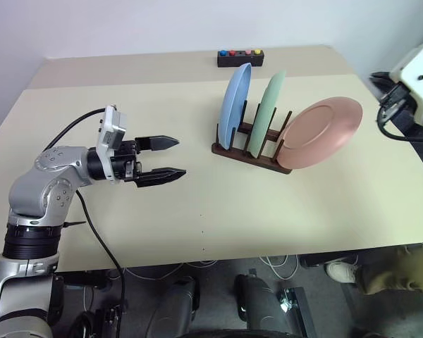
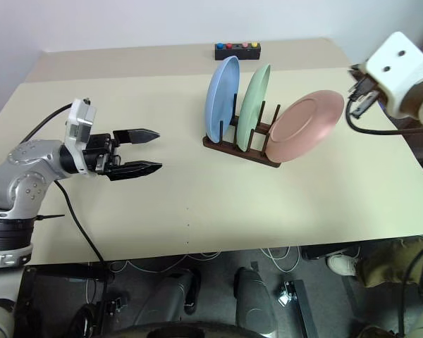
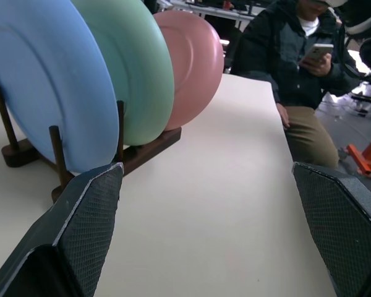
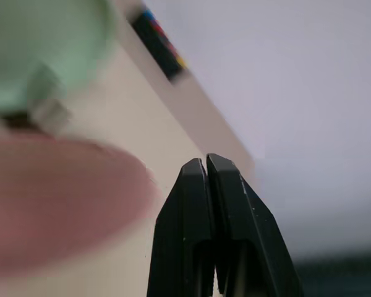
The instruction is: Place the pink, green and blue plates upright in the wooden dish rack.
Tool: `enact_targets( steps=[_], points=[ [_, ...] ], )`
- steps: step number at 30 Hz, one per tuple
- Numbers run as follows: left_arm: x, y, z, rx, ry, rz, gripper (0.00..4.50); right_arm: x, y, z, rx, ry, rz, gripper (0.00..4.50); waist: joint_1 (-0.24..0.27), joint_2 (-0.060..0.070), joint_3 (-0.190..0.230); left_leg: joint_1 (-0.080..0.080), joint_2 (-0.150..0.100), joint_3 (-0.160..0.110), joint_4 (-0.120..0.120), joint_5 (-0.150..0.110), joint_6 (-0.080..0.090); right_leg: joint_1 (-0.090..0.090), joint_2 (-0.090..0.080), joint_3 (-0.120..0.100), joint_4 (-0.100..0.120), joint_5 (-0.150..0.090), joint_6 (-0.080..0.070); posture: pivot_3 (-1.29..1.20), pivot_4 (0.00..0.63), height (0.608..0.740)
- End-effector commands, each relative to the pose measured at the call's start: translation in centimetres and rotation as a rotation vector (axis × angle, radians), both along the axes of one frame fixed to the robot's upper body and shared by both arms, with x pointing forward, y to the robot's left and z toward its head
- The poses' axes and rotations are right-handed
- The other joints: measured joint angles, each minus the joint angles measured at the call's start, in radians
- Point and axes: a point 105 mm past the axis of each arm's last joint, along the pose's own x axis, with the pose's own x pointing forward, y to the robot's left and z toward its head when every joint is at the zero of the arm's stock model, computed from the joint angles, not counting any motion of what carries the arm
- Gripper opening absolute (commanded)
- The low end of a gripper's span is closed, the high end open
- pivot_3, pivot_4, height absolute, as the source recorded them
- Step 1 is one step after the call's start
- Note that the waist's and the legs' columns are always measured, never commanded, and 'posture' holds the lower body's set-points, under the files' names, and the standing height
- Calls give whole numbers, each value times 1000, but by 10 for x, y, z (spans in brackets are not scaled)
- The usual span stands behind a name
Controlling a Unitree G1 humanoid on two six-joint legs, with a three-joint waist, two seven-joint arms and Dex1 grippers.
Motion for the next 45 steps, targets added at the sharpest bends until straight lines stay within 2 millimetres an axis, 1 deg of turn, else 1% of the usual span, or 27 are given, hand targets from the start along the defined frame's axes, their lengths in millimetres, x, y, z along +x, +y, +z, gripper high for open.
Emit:
enact_targets(
  steps=[1, 3, 4, 6, 8, 10, 12, 16, 18, 20, 23, 26, 27, 29, 32, 33, 35, 36, 37, 38, 39, 40, 42, 43, 44, 45],
  points=[
    [-6, 1, 12, -3, -36, -25, 4500, -8, -9, -19, -98, 105, -27, 54, -3, 0, 0, 0, 0, 0, 0, 0, 0, 0, 0, 0, 0, 0, 0, 0, 150, 740],
    [-11, -1, 13, -8, -21, -56, 4500, -13, -2, -39, -59, 199, 7, 54, -5, -1, 0, 0, 0, 0, 0, 0, 0, 0, 0, 0, 0, 0, 0, 0, 150, 740],
    [-12, -2, 14, -7, -21, -61, 4500, -15, 1, -43, -44, 219, 19, 54, -8, 0, 0, 0, 1, 0, 0, 0, 0, 0, 0, 0, 0, 0, 0, 0, 150, 740],
    [-12, -2, 14, -4, -25, -60, 4500, -17, 7, -46, -32, 239, 46, 54, -13, 2, 0, 1, 1, 2, 1, 0, 0, 0, 0, 2, 2, 0, 0, 0, 150, 740],
    [-10, -2, 14, -5, -31, -50, 4500, -18, 21, -46, 25, 240, 104, 54, -13, 3, -1, 1, 1, 3, 1, 0, 0, 0, 0, 3, 2, 0, 0, 0, 150, 740],
    [-8, -2, 14, -4, -37, -41, 4500, -19, 39, -40, 84, 216, 186, 54, -13, 3, -1, 2, 2, 3, 1, 0, 0, 0, 1, 3, 2, 0, 0, 0, 150, 740],
    [-7, -2, 16, -6, -43, -35, 4500, -20, 56, -30, 141, 182, 271, 54, -10, 3, -1, 1, 1, 3, 1, 0, 0, 0, 1, 3, 2, 0, 0, 0, 150, 740],
    [-7, -2, 19, -12, -50, -33, 4500, -20, 70, -5, 209, 99, 335, 54, -3, 3, -1, 1, 1, 3, 2, 0, 1, 0, 1, 3, 2, 0, 0, 0, 150, 740],
    [-7, -2, 19, -12, -51, -31, 4500, -21, 77, 3, 250, 85, 369, 54, -3, 3, 0, 1, 1, 3, 2, 0, 1, 0, 0, 3, 1, 0, 0, 0, 150, 740],
    [-7, -2, 18, -12, -49, -28, 4500, -22, 79, 6, 270, 79, 382, 54, -2, 2, 0, 1, 1, 2, 2, -1, 1, 0, 0, 2, 1, 0, 0, 0, 150, 740],
    [-7, -1, 18, -12, -49, -24, 4500, -22, 78, 5, 260, 87, 375, 54, -4, 2, -1, 1, 1, 3, 2, -1, 1, 0, 0, 2, 1, 0, 0, 0, 150, 740],
    [-6, 0, 17, -10, -49, -14, 4500, -23, 81, 9, 283, 76, 396, 54, -4, 2, -1, 1, 1, 3, 1, -1, 1, 0, 0, 2, 1, 0, 0, 0, 150, 740],
    [-6, 1, 17, -10, -50, -13, 4500, -22, 79, 8, 262, 71, 381, 54, -4, 2, -1, 1, 1, 3, 1, -1, 1, 0, 0, 2, 1, 0, 0, 0, 150, 740],
    [-6, 1, 18, -12, -51, -11, 4500, -19, 72, 9, 278, 63, 351, 54, -5, 2, -1, 1, 1, 3, 1, -1, 1, 0, 0, 2, 1, 0, 0, 0, 150, 740],
    [-5, 1, 18, -11, -52, -9, 4500, -19, 67, 16, 302, 33, 340, 54, -5, 2, -1, 1, 1, 3, 1, -1, 1, 0, 0, 2, 1, 0, 0, 0, 150, 740],
    [-5, 2, 18, -12, -52, -8, 4500, -19, 66, 19, 358, 42, 349, 54, -5, 3, -1, 1, 1, 3, 1, -1, 1, 0, 0, 2, 1, 0, 0, 0, 150, 740],
    [-4, 2, 18, -11, -60, 1, 4500, -22, 64, 29, 496, 27, 392, 560, -5, 2, 0, 1, 1, 3, 1, -1, 1, 0, 0, 2, 1, 0, 0, 0, 150, 740],
    [-3, 3, 18, -12, -66, 8, 4500, -28, 64, 38, 638, 19, 458, 902, -5, 2, -1, 1, 1, 3, 1, -1, 1, 0, 0, 2, 1, 0, 0, 0, 150, 740],
    [-1, 3, 19, -12, -77, 19, 4500, -34, 60, 47, 766, -1, 514, 1315, -5, 2, 0, 1, 1, 3, 1, -1, 1, 0, 0, 2, 1, 0, 0, 0, 150, 740],
    [0, 4, 19, -13, -84, 27, 4500, -39, 57, 52, 849, -11, 553, 1867, -4, 2, 0, 1, 1, 2, 1, -1, 1, 0, 0, 2, 1, 0, 0, 0, 150, 740],
    [2, 5, 19, -10, -99, 42, 4500, -49, 54, 60, 963, -32, 637, 2335, -4, 2, -1, 1, 1, 2, 1, -1, 1, 0, 0, 2, 1, 0, 0, 0, 150, 740],
    [4, 6, 19, -8, -109, 53, 4500, -56, 53, 65, 1027, -46, 687, 2911, -1, 2, -1, 1, 1, 2, 1, -1, 1, 0, 0, 2, 1, 0, 0, 0, 150, 740],
    [7, 8, 19, -10, -114, 66, 4500, -73, 65, 65, 1029, -15, 800, 3813, 0, 2, -1, 1, 1, 1, 1, -1, 1, 1, 0, 2, 0, 0, 0, 0, 150, 740],
    [9, 8, 20, -8, -122, 73, 4500, -83, 80, 56, 1030, 80, 872, 4366, 0, 2, -1, 1, 1, 1, 1, -1, 2, 1, 0, 2, 0, 0, 0, 0, 150, 740],
    [10, 9, 21, -8, -126, 76, 4500, -91, 94, 44, 1011, 179, 917, 4439, -1, 2, -1, 1, 1, 1, 1, -1, 2, 1, 0, 2, 0, 0, 0, 0, 150, 740],
    [11, 10, 21, -7, -129, 80, 4500, -94, 106, 29, 987, 266, 925, 4439, -2, 1, -1, 1, 1, 1, 1, -1, 2, 1, 0, 2, 1, 0, 0, 0, 150, 740]
  ],
)
